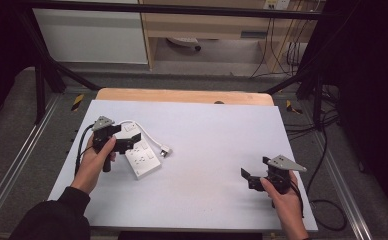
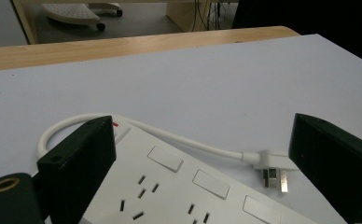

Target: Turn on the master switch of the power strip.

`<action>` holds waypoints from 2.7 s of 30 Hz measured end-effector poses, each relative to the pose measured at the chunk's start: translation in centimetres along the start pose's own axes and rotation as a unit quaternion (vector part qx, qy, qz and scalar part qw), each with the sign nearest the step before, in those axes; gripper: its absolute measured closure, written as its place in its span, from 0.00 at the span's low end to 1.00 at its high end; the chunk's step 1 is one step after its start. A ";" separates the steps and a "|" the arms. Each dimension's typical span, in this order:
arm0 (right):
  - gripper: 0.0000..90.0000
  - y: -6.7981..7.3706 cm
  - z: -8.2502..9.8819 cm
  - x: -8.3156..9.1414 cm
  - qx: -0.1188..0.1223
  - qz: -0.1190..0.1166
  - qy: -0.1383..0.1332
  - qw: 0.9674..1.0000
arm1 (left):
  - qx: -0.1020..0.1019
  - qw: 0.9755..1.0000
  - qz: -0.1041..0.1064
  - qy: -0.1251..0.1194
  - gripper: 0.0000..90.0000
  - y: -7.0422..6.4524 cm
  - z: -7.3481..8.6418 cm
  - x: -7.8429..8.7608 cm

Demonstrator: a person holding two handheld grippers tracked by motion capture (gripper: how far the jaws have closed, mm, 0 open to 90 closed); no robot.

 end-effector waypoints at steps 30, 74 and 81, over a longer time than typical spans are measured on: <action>0.04 -0.1 0.0 0.0 -0.001 0.000 0.001 1.000 | 0.003 1.000 0.000 -0.003 0.08 0.4 2.0 4.5; 0.04 -0.4 0.0 0.1 -0.003 0.007 0.000 1.000 | -0.013 1.000 0.023 -0.010 0.09 -0.7 7.5 9.4; 0.04 -0.7 0.3 0.0 -0.007 0.014 0.013 1.000 | -0.027 0.999 0.030 0.005 0.09 -1.8 8.6 9.2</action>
Point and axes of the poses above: each handheld gripper's, and its own axes: x roughly backward along the jaws, z roughly out of its underside, y roughly to its left, the point moved 4 cm from there along -x, roughly forward along the jaws, and after that the axes turned 11 degrees about -z, right-handed, at the moved point
